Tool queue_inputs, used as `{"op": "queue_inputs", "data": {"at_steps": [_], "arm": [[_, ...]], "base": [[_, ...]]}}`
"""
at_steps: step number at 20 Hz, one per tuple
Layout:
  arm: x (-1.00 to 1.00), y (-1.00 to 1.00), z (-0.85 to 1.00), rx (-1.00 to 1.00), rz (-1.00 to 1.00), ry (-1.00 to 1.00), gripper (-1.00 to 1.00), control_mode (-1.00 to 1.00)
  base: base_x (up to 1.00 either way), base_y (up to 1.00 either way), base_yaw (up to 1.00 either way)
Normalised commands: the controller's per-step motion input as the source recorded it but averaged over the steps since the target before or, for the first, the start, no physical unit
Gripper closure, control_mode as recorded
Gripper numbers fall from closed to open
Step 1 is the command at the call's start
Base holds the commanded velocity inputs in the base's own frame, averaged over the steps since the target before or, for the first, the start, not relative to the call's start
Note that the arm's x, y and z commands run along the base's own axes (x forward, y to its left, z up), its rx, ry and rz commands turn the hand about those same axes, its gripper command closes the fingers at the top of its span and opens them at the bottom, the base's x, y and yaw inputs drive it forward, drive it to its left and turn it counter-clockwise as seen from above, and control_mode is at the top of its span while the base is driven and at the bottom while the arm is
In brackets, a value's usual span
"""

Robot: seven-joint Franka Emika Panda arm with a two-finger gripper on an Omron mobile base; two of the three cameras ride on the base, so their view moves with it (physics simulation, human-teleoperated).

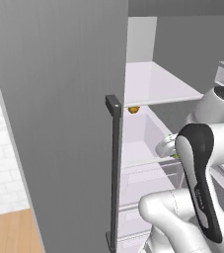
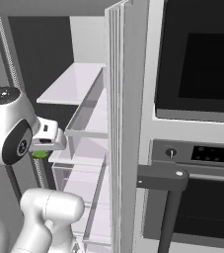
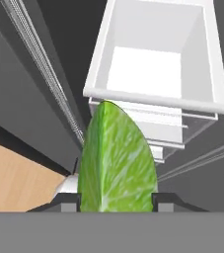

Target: Grab a lemon wedge from the fridge and one ice cube from the ice bowl, and put them in the glass of lemonade.

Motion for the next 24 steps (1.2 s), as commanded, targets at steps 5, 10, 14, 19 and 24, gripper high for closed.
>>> {"op": "queue_inputs", "data": {"at_steps": [5,10,14,19,24], "arm": [[-0.26,-0.07,-0.10,0.05,-0.27,0.01,1.00,-1.00],[-0.16,-0.05,-0.06,0.02,-0.18,0.00,1.00,-1.00],[0.00,0.00,0.00,0.00,0.00,0.00,1.00,-1.00],[0.00,0.00,0.00,0.00,0.00,0.00,1.00,1.00],[0.00,0.00,0.00,0.00,0.00,0.00,1.00,1.00]], "base": [[0.00,0.00,0.00],[0.00,0.00,0.00],[0.00,0.00,0.00],[-0.49,0.00,0.00],[-1.00,0.21,0.00]]}}
